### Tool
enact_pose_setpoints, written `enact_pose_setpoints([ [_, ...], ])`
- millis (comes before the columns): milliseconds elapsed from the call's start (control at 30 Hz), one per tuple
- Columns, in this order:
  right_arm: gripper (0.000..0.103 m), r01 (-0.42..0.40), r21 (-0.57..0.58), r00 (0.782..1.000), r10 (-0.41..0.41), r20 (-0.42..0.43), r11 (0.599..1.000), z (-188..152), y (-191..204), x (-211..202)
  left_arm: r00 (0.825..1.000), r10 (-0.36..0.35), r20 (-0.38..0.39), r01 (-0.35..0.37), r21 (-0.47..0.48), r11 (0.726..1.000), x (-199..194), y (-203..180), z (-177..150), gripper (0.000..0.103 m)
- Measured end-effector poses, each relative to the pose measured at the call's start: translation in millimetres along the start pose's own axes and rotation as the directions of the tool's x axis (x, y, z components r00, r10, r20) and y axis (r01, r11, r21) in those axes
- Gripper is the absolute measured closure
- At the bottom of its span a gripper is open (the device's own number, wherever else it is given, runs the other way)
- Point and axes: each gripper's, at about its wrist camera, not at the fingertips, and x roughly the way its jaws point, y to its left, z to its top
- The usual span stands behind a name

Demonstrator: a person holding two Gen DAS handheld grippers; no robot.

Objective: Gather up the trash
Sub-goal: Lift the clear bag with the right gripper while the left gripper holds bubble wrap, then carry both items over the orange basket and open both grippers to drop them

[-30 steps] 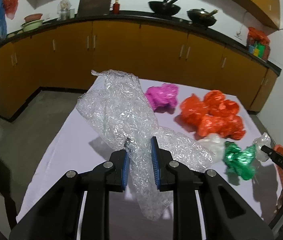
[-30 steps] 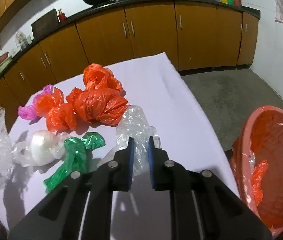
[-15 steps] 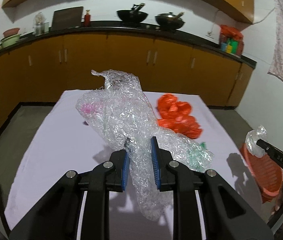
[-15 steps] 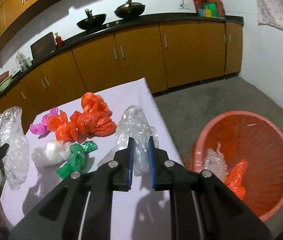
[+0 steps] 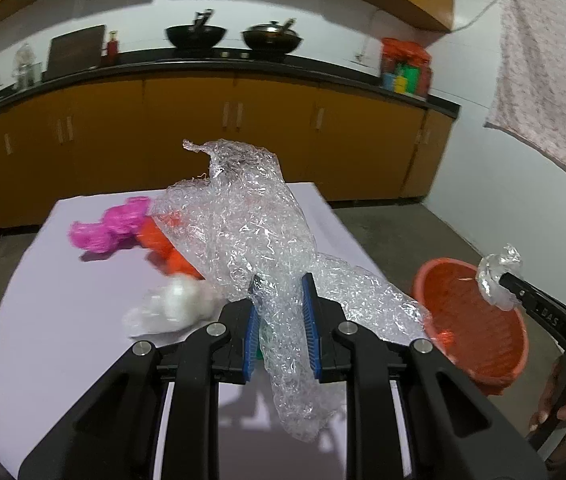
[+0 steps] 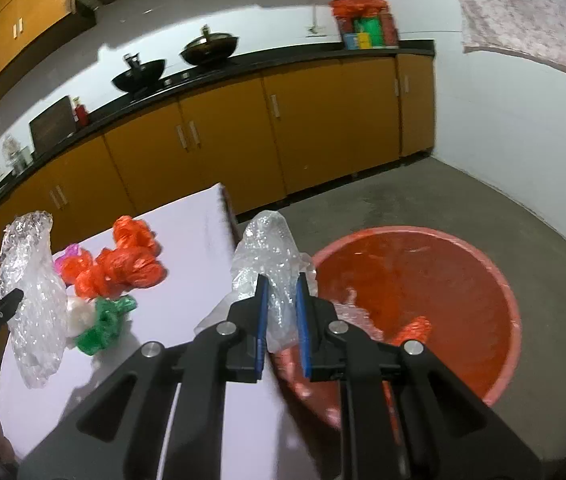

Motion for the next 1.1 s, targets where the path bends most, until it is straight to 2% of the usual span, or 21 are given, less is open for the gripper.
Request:
enact_pose_setpoints([
  [433, 0.089, 0.091, 0.069, 0.995, -0.093, 0.032, 0.993, 1, -62, -19, 0.99, -0.14, -0.028, 0.142, 0.089, 0.986, 17, -81, -3, 0.082],
  [933, 0.089, 0.148, 0.118, 0.988, -0.152, 0.027, 0.982, -2, -105, -15, 0.969, -0.223, -0.11, 0.24, 0.184, 0.953, 54, -163, -18, 0.082],
  [1100, 0.089, 0.157, 0.133, 0.987, -0.161, 0.02, 0.979, -1, -113, -9, 0.963, -0.233, -0.134, 0.257, 0.21, 0.943, 65, -177, -21, 0.082],
])
